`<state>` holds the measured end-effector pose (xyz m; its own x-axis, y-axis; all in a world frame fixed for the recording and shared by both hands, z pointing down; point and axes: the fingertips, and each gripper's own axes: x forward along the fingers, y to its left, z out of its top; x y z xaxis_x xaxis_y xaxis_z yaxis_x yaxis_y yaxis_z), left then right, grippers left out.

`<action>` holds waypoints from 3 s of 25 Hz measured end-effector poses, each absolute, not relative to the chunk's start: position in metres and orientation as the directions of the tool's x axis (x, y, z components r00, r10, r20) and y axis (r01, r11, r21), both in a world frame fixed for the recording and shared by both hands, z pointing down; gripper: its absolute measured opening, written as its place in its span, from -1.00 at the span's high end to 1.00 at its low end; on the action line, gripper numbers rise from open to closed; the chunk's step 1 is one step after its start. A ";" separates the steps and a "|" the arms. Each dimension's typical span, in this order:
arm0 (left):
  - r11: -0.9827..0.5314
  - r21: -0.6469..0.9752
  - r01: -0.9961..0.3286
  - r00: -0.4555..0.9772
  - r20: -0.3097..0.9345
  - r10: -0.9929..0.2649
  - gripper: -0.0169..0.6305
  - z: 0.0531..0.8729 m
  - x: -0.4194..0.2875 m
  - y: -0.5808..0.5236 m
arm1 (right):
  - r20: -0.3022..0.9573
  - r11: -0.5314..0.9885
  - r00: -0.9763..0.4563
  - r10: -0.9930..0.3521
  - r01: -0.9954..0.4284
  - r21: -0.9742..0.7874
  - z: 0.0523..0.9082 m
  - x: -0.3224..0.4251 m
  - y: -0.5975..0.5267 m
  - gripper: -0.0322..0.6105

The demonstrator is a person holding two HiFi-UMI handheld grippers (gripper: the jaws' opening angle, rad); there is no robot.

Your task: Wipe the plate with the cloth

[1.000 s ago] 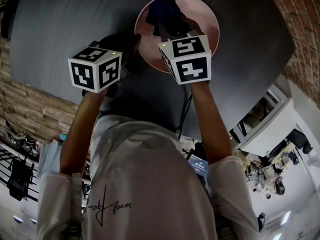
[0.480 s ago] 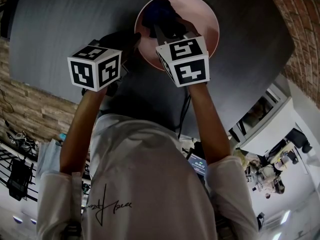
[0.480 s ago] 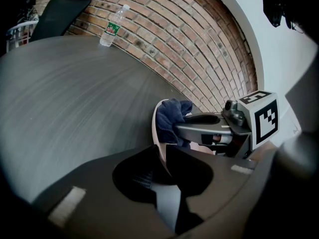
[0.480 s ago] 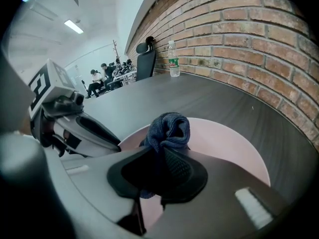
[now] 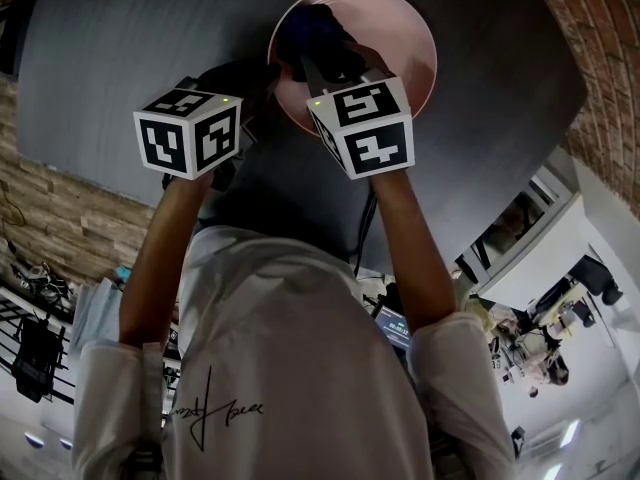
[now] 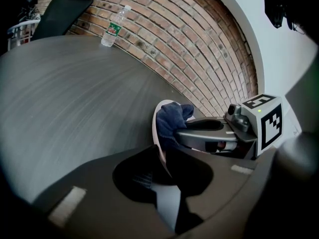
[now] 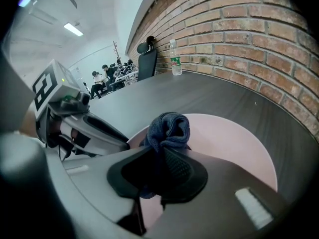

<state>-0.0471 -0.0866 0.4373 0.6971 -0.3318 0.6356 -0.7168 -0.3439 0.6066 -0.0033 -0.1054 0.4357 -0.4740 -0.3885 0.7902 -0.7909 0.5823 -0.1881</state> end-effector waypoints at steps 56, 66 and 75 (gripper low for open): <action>-0.290 0.625 -0.725 0.687 0.626 -0.368 0.81 0.437 -0.049 -0.090 | 0.831 0.686 -0.516 -0.206 -0.682 -0.253 0.435 -0.003 -0.025 0.70; -0.283 0.633 -0.721 0.692 0.629 -0.355 0.81 0.438 -0.048 -0.087 | 0.843 0.718 -0.512 -0.166 -0.648 -0.252 0.435 0.005 -0.009 0.69; -0.281 0.638 -0.717 0.696 0.629 -0.346 0.81 0.441 -0.047 -0.084 | 0.854 0.746 -0.503 -0.133 -0.618 -0.249 0.437 0.013 0.001 0.69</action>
<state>-0.0473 -0.0839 0.4407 0.6961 -0.3461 0.6290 -0.7166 -0.2808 0.6385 0.0130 0.0007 0.4369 -0.5035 -0.1325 0.8538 -0.6178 0.7460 -0.2485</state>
